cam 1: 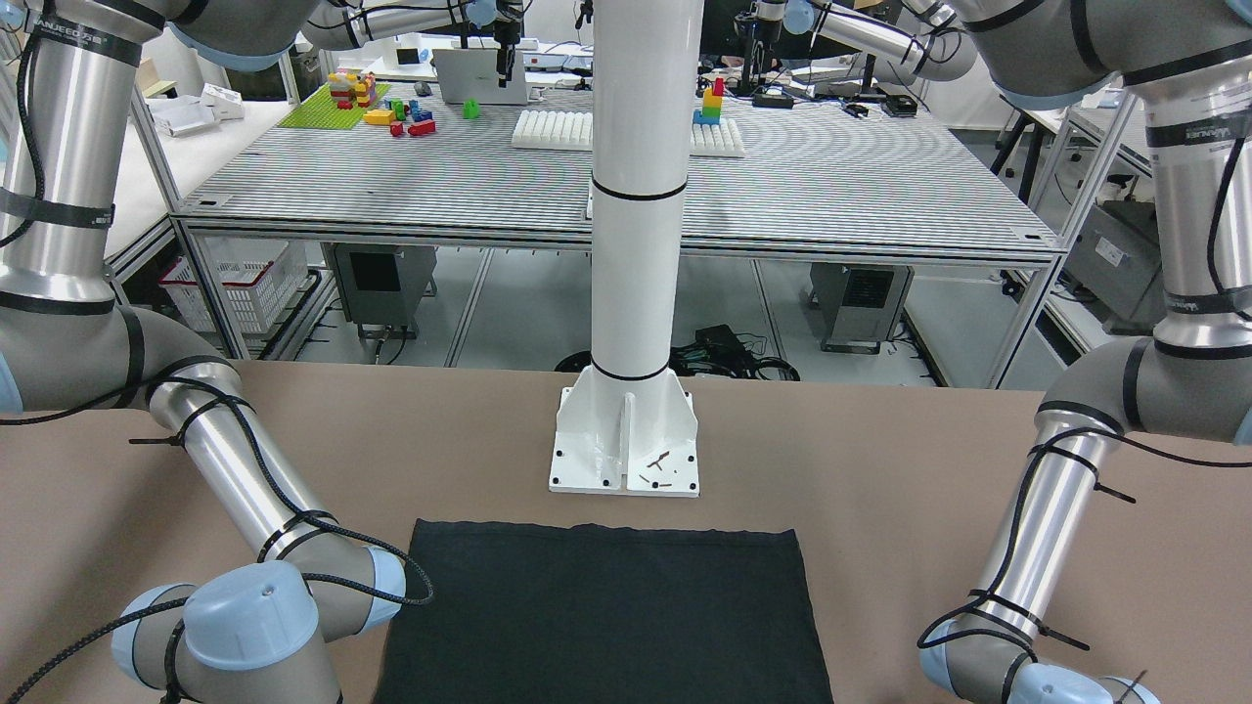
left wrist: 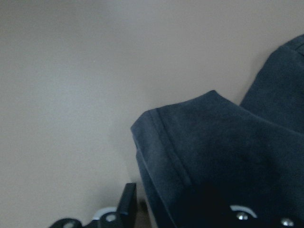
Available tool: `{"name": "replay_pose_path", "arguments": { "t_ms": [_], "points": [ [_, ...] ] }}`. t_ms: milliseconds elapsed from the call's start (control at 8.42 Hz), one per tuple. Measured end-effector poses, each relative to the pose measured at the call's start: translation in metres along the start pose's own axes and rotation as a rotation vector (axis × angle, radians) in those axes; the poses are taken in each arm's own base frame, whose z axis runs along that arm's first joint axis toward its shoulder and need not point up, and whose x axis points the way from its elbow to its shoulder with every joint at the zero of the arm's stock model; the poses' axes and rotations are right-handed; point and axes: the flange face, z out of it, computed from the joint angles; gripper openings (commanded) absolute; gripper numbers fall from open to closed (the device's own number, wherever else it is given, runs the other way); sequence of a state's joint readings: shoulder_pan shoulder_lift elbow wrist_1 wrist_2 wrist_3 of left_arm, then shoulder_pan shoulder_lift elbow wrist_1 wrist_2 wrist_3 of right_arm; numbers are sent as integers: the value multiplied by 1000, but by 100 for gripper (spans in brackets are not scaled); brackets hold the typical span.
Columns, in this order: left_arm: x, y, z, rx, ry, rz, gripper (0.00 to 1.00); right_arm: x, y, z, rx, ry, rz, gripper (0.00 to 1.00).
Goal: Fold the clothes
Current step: 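Fold the sleeve nearest the right gripper inward while the left gripper reaches its sleeve, then fold the sleeve nearest the left gripper inward onto the shirt body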
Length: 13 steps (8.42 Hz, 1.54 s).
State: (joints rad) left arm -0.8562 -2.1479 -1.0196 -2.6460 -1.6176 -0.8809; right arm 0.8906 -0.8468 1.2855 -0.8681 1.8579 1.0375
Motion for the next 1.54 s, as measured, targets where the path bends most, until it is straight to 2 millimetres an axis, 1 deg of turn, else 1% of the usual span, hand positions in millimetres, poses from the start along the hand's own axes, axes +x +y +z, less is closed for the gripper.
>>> {"name": "replay_pose_path", "arguments": {
  "t_ms": [119,475,594,713,832,950,1069,1188,1426,1544],
  "points": [
    [2,-2,-1,2,3,-5,0,0,0,0,1,0,0,94],
    [8,-12,-9,8,19,-13,0,3,2,1,-2,2,0,94],
    [13,-24,-18,-6,24,-18,0,4,3,1,-4,3,1,94],
    [23,-38,-32,-21,22,-27,0,6,4,2,-5,4,1,94],
    [38,-52,-48,-29,16,-46,0,7,4,2,-5,5,1,94],
    [56,-61,-60,-36,7,-79,0,7,4,2,-5,5,1,94],
    [80,-64,-66,-32,-7,-111,0,7,4,2,-4,6,1,94],
    [112,-62,-64,-24,-32,-134,0,8,4,2,-4,6,1,94],
    [183,-66,-59,-20,-89,-177,0,9,4,2,-4,7,1,94],
    [209,-69,-58,-21,-110,-191,4,10,5,2,-4,7,1,94]
  ]
}}
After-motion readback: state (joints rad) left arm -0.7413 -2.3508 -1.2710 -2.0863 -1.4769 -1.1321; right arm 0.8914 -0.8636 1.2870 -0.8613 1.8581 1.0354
